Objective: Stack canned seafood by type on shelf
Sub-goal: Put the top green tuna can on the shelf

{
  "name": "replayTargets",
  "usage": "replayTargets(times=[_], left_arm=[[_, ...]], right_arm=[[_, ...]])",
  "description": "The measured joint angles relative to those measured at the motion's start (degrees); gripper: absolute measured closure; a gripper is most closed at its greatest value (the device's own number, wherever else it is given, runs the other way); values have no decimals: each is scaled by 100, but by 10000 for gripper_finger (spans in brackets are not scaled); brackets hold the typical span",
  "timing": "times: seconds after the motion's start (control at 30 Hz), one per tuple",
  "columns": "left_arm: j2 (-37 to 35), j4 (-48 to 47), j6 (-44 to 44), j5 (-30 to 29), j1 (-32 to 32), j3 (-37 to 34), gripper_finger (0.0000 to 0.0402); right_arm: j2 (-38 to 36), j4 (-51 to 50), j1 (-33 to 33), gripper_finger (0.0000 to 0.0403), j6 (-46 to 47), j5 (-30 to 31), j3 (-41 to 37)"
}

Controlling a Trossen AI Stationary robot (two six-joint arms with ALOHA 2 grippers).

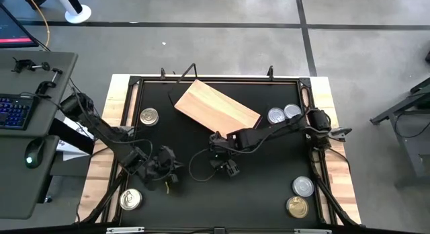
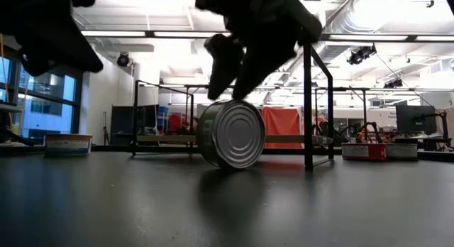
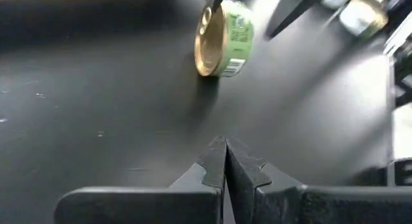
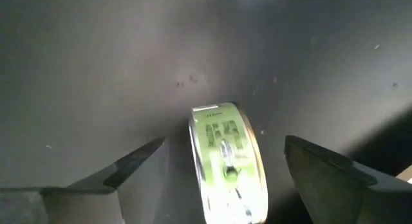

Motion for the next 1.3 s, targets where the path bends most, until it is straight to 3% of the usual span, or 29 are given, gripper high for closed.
replayTargets(times=[0.23, 0.5, 0.67, 1.0, 1.13, 1.3], left_arm=[[1, 41, -187, -134, -122, 0, 401], [-18, 83, -181, -224, -118, 0, 402], [-118, 84, -14, -226, -107, 0, 402], [-240, 268, 787, -230, 301, 0, 401], [-240, 368, 1144, -223, 526, 0, 402], [-240, 477, 1220, 10, 690, 2, 402]], right_arm=[[237, -89, 9, 141, 25, 264, -7], [235, -348, 11, 287, 232, 182, 582], [235, -754, -37, 287, 220, 309, 1778], [213, -2249, -496, 287, 99, 2042, 3615], [197, -3216, -752, 287, 426, 2550, 3706], [191, -3916, -1114, 287, 928, 3361, 3133]])
